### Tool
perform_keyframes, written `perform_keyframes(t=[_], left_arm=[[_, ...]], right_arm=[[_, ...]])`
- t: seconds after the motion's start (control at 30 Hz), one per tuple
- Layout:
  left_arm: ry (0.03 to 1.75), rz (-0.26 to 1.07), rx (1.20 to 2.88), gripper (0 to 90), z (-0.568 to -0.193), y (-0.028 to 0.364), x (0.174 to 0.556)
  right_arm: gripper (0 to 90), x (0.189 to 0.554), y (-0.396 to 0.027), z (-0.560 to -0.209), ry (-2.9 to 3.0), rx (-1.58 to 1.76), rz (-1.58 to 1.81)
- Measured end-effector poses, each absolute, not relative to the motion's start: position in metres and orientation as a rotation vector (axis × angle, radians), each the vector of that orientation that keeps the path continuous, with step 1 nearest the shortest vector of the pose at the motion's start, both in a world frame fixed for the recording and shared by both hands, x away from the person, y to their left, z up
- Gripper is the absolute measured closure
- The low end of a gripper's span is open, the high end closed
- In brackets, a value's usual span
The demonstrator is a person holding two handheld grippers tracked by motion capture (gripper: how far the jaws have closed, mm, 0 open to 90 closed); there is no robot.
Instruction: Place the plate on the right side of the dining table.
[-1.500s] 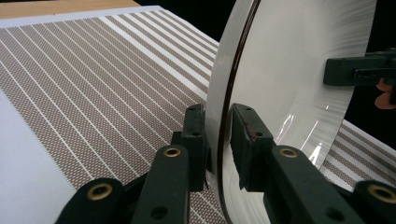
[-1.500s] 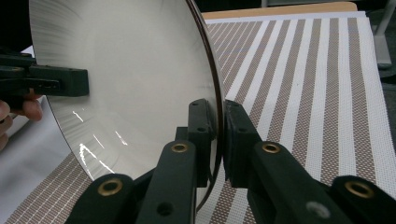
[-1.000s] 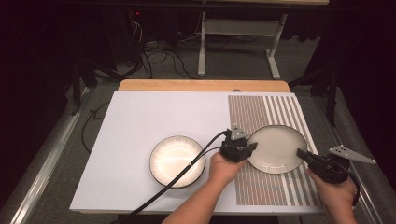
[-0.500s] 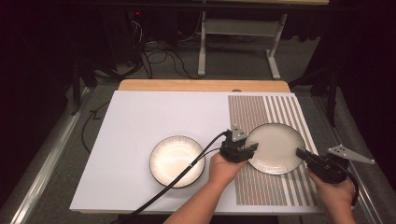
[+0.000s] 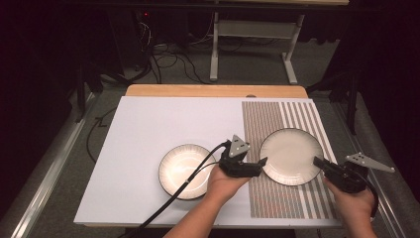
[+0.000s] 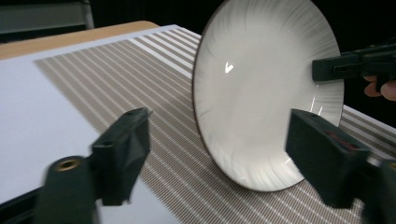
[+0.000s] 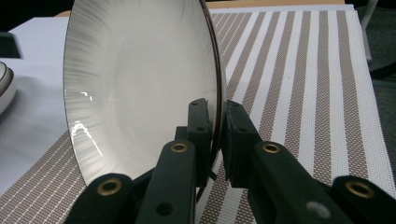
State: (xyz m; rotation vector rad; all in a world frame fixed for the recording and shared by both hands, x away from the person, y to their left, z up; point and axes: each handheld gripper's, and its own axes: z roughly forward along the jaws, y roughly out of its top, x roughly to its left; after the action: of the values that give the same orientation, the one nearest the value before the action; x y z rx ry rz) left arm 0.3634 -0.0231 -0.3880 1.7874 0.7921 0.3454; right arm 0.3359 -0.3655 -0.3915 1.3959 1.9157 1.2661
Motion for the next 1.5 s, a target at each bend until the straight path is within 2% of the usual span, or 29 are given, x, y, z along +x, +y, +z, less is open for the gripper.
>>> perform_keyframes(t=[0.17,0.3,1.03,1.2,1.5], left_arm=[[0.807,0.383,1.779,6.9,-0.383,0.011,0.352],[0.837,0.427,1.780,0.2,-0.381,0.042,0.342],[0.951,0.594,1.636,0.0,-0.388,0.213,0.289],[0.952,0.616,1.621,0.0,-0.388,0.223,0.285],[0.935,0.627,1.626,0.0,-0.387,0.220,0.284]], right_arm=[[83.2,0.340,-0.367,-0.394,1.917,1.429,1.241],[82.4,0.344,-0.367,-0.396,1.917,1.452,1.225],[79.8,0.367,-0.364,-0.403,1.890,1.601,1.169],[79.2,0.373,-0.366,-0.406,1.887,1.652,1.158],[79.0,0.381,-0.366,-0.410,1.867,1.717,1.148]])
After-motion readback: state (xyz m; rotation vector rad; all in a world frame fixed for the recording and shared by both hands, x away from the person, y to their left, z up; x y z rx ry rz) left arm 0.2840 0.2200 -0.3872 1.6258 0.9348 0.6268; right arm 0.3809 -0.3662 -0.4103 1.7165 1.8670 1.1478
